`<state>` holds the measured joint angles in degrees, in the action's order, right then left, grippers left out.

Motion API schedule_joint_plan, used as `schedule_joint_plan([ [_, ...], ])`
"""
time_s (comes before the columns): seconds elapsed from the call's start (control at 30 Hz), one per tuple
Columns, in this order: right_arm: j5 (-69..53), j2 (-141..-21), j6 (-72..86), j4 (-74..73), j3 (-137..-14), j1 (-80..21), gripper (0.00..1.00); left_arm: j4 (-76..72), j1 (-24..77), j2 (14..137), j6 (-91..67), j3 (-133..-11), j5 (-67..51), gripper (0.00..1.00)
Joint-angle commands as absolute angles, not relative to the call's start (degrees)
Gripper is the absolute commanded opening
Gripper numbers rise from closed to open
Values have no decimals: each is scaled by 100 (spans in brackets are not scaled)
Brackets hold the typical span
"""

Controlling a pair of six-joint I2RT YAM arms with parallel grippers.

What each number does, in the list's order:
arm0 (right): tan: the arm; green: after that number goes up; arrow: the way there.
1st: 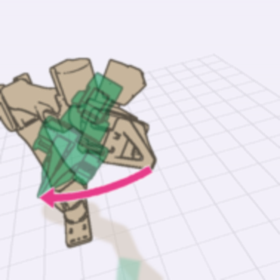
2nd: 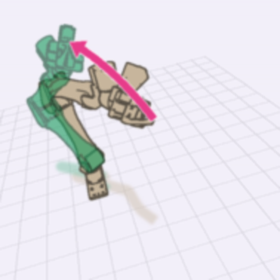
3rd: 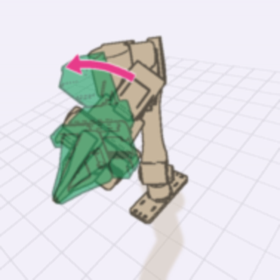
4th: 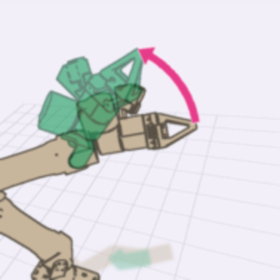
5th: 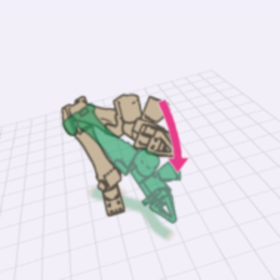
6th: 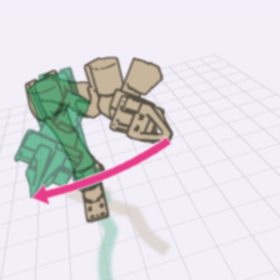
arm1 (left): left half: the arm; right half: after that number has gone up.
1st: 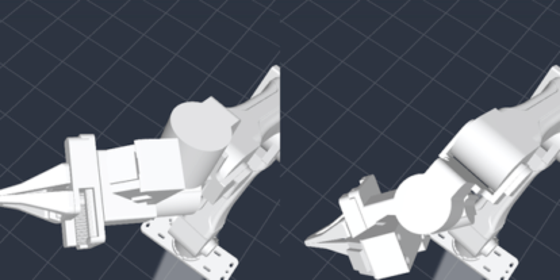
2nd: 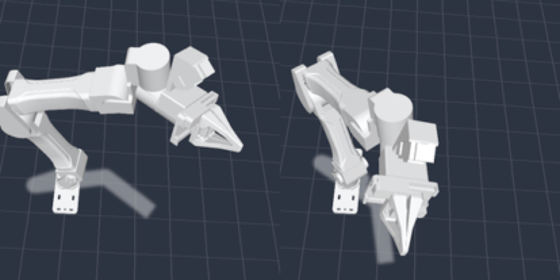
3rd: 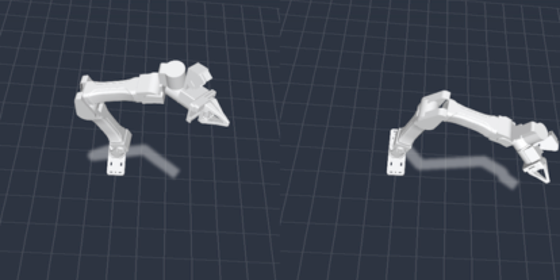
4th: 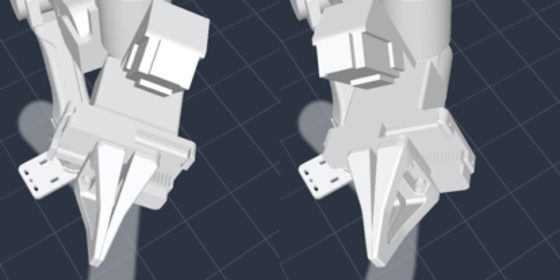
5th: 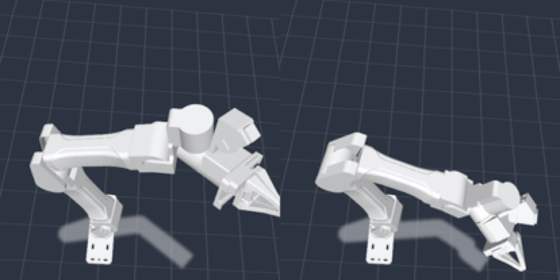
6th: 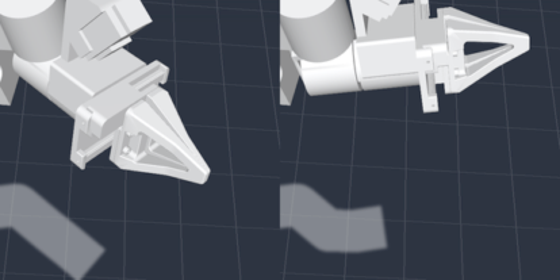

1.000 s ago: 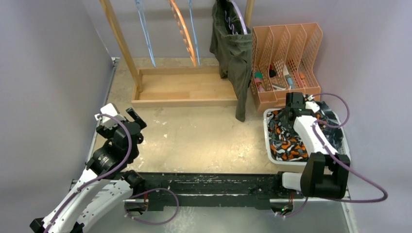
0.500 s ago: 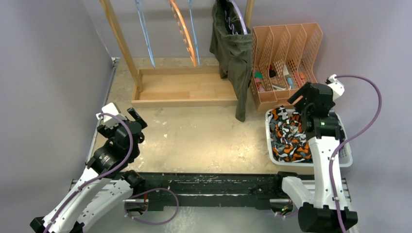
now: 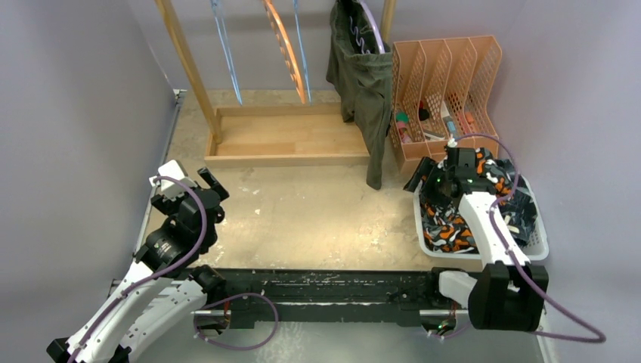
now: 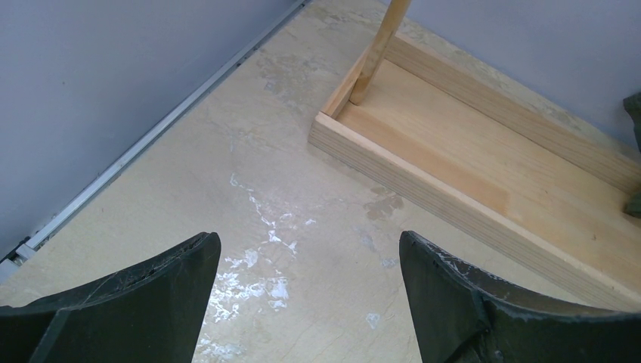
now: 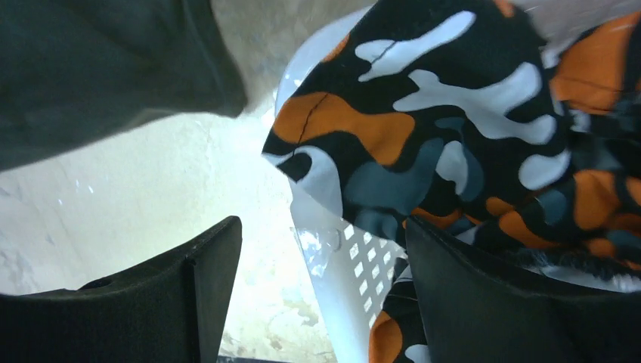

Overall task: Remove the shorts from the hanger
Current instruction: Place the shorts in the basket.

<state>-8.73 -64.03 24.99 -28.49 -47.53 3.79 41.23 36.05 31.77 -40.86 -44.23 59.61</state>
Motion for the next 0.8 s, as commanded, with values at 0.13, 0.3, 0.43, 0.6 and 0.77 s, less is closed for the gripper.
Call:
schedule_joint_plan([
  [0.13, -1812, -6917, 2486, -1972, -4868, -685, 80, 3973, 3586, 3220, -3998, -4456, 6014, 88],
  [0.3, -1088, -6950, 2709, -2112, -5276, -1163, 80, 3973, 3586, 3192, -4008, -4445, 6026, 88],
  [0.43, 307, -6488, 3023, -2764, -5603, -1169, 82, 3972, 3582, 3208, -4008, -4447, 6037, 88],
  [0.6, 583, -5525, 2886, -2937, -6238, -1162, 80, 3951, 3579, 3225, -3988, -4447, 6016, 88],
  [0.77, -602, -5380, 2358, -2353, -7212, -1168, 78, 3945, 3585, 3243, -3980, -4446, 6027, 88],
])
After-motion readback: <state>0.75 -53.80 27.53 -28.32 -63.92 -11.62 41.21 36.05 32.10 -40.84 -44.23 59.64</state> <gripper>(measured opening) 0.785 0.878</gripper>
